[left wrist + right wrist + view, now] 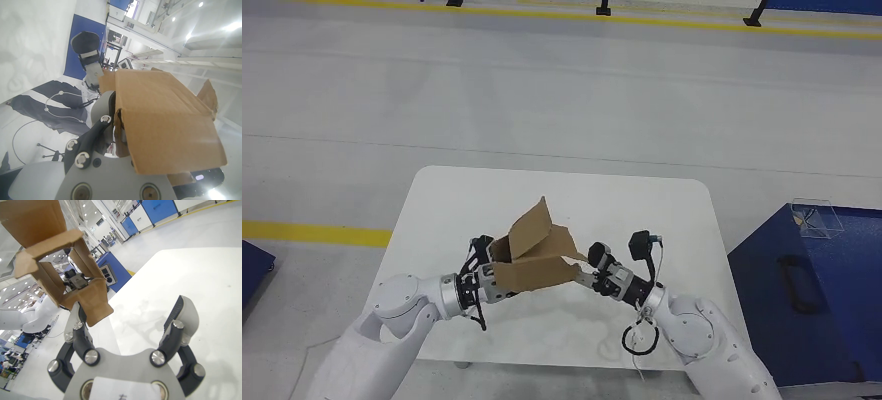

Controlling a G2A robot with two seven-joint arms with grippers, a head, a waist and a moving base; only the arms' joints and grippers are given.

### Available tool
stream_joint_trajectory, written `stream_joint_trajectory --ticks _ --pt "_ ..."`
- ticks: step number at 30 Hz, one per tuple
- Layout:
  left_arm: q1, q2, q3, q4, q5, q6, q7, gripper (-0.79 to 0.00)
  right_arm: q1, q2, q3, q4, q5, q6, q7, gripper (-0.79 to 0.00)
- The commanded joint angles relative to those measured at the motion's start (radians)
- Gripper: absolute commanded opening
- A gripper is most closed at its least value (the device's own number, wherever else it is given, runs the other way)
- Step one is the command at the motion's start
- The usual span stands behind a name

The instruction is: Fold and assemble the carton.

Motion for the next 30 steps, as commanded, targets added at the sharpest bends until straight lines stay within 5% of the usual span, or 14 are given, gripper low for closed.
stream_joint_trajectory --ticks 1,17,30 --pt "0.002 -0.005 0.019 0.0 -0.009 -0.005 -0.003 -0.785 -0.007 0.001 0.013 -0.011 -0.023 0.006 -0.018 0.0" --pt "-0.029 -0.027 0.047 0.058 -0.098 0.068 0.052 -0.785 -0.076 0.007 0.059 -0.099 -0.004 -0.01 -0.01 0.0" --pt "-0.015 -0.032 0.055 0.039 -0.066 0.039 0.031 -0.785 -0.063 0.004 0.075 -0.076 -0.001 0.047 0.0 0.0"
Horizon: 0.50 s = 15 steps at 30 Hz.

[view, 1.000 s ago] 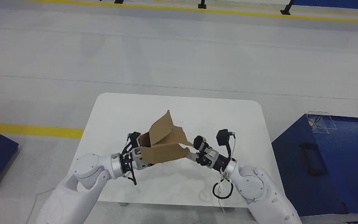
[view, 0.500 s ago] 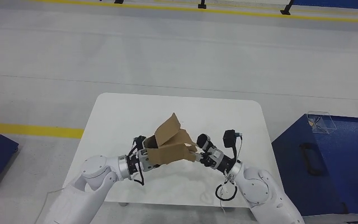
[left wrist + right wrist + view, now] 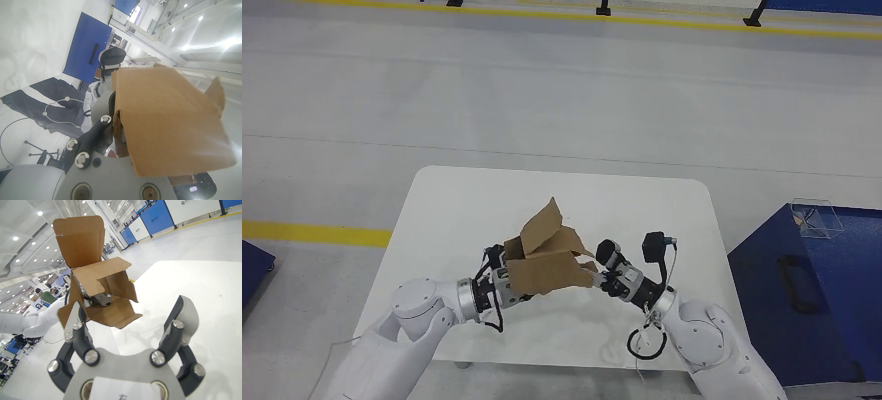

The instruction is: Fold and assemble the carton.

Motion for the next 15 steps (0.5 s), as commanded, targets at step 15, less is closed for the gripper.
stream_joint_trajectory --ticks 15 --pt "0.077 0.012 -0.018 -0.111 0.137 -0.158 -0.104 -0.785 0.043 -0.006 -0.005 0.033 -0.005 0.047 0.052 0.0"
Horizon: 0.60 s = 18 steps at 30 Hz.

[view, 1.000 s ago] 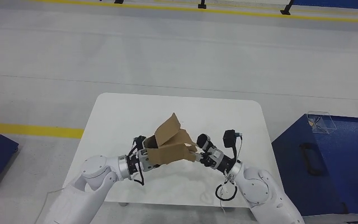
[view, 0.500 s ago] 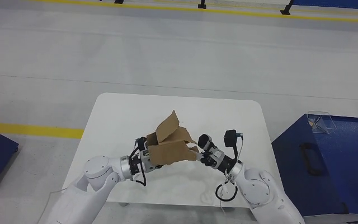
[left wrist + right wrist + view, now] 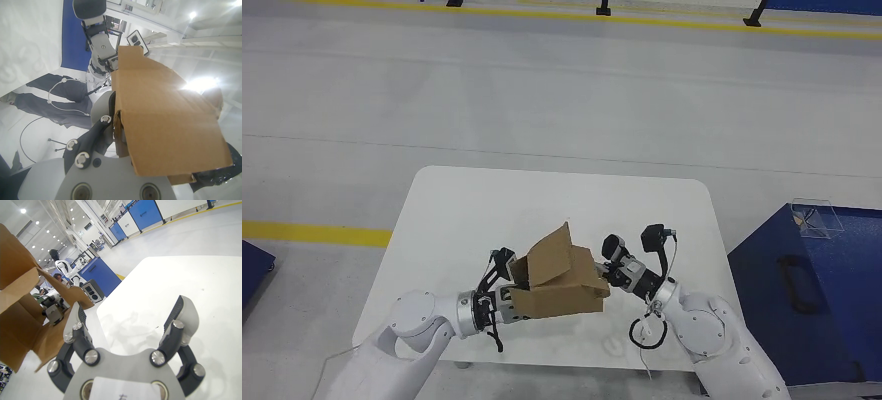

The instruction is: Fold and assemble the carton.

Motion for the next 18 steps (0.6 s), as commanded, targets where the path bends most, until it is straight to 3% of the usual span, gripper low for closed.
stream_joint_trajectory --ticks 1,9,18 --pt "0.008 0.001 -0.001 -0.007 0.008 0.0 0.003 -0.785 0.003 -0.002 -0.007 -0.002 0.0 -0.001 0.001 0.0" --pt "0.001 -0.003 -0.008 0.013 -0.008 0.013 0.025 -0.785 -0.005 0.002 0.036 -0.02 0.044 -0.031 -0.009 0.0" --pt "-0.033 -0.013 0.009 0.065 -0.059 0.114 0.056 -0.785 -0.074 0.015 0.106 -0.114 0.114 -0.135 0.018 0.0"
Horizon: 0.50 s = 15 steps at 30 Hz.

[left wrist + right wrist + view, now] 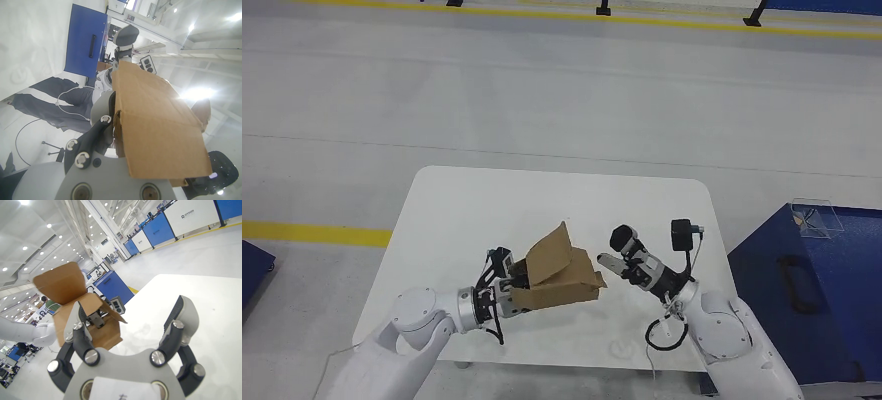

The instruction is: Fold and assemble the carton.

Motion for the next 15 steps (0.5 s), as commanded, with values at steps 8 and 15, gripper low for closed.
stream_joint_trajectory --ticks 8,15 --pt "-0.041 -0.01 0.024 0.037 -0.032 0.124 0.03 -0.785 -0.001 -0.004 -0.02 -0.002 -0.093 0.018 -0.028 0.0" --pt "-0.042 -0.01 0.024 0.04 -0.034 0.129 0.005 -0.785 0.01 -0.01 -0.04 0.023 -0.129 0.032 -0.055 0.0"
